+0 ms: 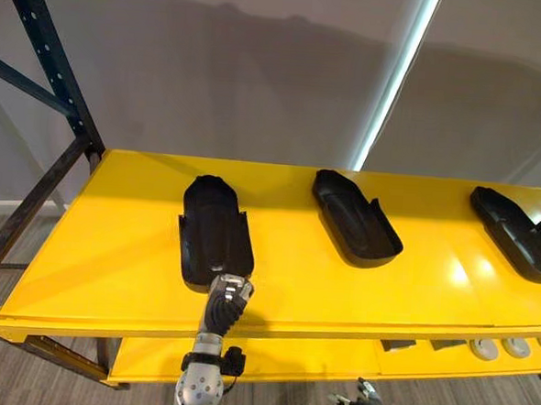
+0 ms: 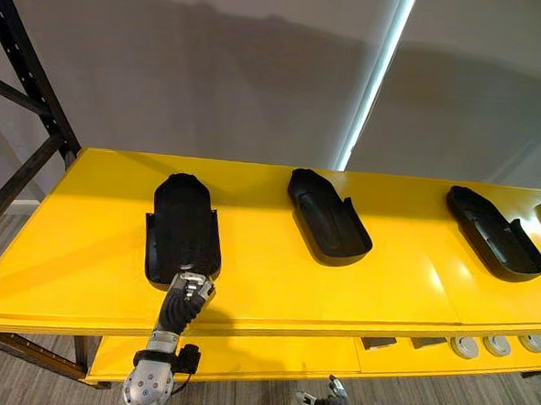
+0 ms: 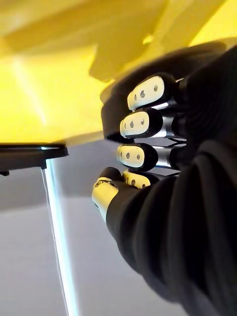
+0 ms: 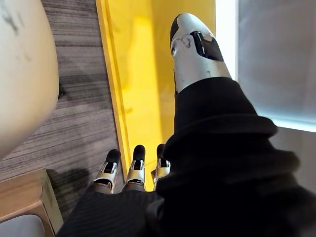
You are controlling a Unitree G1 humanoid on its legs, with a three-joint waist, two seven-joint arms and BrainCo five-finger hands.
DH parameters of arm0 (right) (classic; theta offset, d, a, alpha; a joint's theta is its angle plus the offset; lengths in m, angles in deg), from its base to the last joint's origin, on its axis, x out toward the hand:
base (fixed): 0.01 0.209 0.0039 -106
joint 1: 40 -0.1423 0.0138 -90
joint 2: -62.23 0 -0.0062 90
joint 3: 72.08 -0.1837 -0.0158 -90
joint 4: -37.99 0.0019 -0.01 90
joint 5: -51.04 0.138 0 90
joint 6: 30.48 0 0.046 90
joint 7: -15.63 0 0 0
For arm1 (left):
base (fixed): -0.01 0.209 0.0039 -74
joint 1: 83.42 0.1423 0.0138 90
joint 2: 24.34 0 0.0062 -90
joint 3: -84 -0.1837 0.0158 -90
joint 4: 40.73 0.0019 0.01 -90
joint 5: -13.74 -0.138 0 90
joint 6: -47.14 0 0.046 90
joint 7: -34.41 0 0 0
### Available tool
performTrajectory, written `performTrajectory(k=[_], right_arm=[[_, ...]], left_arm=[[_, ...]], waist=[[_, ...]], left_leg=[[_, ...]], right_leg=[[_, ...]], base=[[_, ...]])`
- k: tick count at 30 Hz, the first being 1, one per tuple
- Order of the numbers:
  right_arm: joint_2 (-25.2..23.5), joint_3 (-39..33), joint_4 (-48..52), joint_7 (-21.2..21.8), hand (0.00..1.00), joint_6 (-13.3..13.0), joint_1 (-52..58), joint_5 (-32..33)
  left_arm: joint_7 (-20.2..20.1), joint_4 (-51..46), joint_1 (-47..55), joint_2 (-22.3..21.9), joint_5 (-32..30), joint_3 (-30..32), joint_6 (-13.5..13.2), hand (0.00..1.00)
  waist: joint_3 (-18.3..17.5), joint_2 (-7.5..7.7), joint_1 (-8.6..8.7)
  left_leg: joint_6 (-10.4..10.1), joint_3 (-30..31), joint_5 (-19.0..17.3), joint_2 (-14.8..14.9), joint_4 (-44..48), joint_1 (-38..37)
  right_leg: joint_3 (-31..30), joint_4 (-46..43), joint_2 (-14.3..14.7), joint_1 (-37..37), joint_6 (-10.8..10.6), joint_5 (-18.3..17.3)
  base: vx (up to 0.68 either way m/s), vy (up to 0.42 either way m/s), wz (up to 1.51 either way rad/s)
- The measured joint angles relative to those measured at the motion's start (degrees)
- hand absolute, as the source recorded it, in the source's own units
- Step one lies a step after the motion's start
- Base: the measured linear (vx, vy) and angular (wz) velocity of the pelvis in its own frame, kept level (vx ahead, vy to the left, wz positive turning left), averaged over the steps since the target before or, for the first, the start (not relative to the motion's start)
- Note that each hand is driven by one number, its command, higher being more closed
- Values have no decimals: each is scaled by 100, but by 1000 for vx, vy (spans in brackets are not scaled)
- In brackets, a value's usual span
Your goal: Walk over and take plastic housings, then place them on the shelf
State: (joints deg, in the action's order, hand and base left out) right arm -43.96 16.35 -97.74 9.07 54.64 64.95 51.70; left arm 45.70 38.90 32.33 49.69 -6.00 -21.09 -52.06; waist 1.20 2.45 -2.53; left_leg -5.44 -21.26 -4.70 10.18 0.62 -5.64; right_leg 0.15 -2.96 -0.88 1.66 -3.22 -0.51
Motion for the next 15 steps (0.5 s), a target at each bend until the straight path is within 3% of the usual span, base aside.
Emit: performTrajectory(k=[3, 15], right_arm=[[-51, 58, 2, -12, 0, 16, -11, 4], [-28, 146, -1, -97, 0, 35, -17, 21]], left_arm=[[1, 137, 25, 4, -14, 64, -1, 100], [150, 509, -164, 7, -319, 226, -5, 100]], waist=[[49, 85, -12], [15, 66, -14]], left_leg=[[-34, -28, 32, -55, 13, -7], [3, -7, 265, -328, -391, -238]], right_leg=[[54, 3, -54, -7, 87, -154], [184, 5, -258, 9, -76, -270]], base=[[-25, -31, -3], [30, 19, 5]])
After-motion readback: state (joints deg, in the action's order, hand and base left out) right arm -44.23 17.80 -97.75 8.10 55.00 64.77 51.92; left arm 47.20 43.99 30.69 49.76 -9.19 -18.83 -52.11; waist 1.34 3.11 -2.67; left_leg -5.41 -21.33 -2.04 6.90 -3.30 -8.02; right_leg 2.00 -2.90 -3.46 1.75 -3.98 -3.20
